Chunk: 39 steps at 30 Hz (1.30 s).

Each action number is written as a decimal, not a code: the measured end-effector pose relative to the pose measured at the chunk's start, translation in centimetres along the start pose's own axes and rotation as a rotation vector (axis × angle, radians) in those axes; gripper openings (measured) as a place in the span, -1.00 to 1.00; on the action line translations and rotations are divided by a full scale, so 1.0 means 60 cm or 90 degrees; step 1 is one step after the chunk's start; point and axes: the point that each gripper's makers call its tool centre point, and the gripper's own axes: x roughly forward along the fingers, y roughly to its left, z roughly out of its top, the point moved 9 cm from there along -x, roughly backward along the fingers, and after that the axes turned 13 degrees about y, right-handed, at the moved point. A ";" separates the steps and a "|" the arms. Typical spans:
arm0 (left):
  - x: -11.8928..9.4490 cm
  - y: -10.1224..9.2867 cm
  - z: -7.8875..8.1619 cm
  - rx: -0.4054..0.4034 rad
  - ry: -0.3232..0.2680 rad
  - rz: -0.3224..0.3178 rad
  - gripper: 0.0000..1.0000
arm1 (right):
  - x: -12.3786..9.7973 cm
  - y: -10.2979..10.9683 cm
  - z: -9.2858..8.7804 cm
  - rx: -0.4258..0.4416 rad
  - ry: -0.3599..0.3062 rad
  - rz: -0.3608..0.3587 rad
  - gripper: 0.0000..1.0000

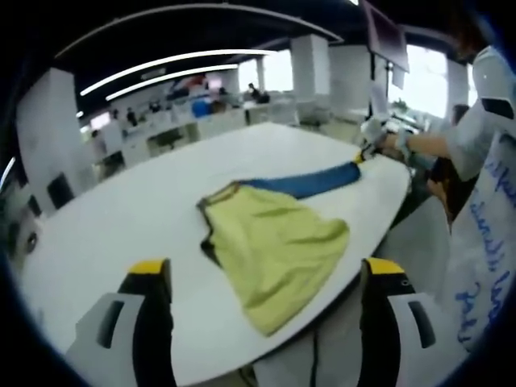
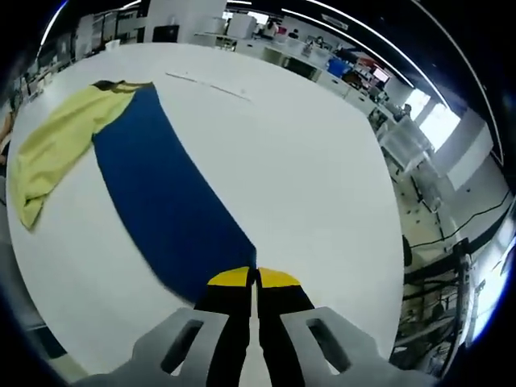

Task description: Fold the garment on the visible template until the final outline fits inside the template.

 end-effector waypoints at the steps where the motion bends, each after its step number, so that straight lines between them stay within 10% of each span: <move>1: 0.000 0.000 0.000 0.000 0.000 0.000 0.85 | 0.002 -0.001 -0.001 0.002 0.002 -0.002 -0.96; 39: 0.008 -0.006 0.019 0.008 0.014 -0.005 0.83 | 0.080 -0.025 0.005 -0.012 0.052 -0.029 -0.94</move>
